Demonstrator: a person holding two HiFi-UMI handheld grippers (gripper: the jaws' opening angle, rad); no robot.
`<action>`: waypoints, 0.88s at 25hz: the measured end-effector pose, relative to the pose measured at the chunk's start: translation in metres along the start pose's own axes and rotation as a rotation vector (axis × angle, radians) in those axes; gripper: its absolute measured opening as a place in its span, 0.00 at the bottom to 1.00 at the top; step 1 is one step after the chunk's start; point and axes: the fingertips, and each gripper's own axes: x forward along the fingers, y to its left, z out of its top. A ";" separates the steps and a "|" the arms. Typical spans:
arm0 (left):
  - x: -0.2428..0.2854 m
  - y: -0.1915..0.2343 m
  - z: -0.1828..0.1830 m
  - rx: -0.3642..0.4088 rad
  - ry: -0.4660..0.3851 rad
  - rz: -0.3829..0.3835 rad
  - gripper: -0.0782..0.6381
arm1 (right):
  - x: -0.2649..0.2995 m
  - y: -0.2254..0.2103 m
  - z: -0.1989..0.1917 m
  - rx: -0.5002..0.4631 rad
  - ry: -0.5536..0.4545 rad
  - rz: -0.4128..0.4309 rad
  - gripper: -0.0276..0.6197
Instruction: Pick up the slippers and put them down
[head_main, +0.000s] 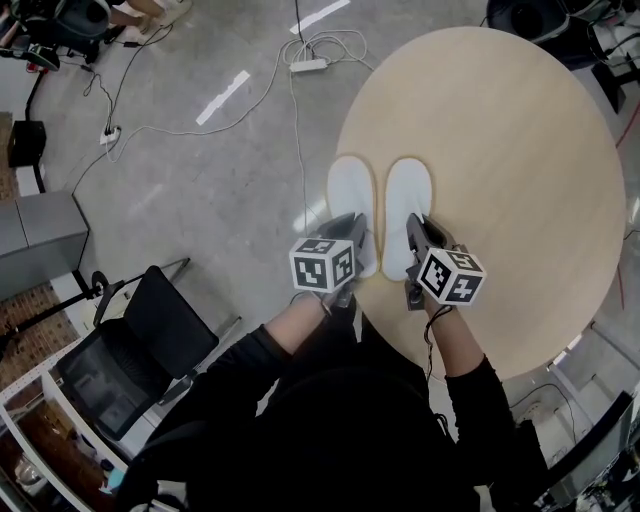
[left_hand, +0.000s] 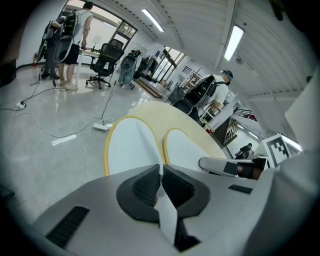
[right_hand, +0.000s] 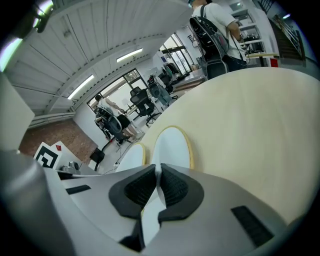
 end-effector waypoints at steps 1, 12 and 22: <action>-0.002 -0.002 0.001 0.005 -0.005 -0.005 0.16 | -0.004 0.002 0.002 0.005 -0.012 0.004 0.09; -0.048 -0.061 0.035 0.118 -0.097 -0.101 0.16 | -0.073 0.027 0.041 0.045 -0.164 0.035 0.09; -0.093 -0.122 0.042 0.207 -0.141 -0.219 0.16 | -0.157 0.041 0.060 0.067 -0.303 0.002 0.09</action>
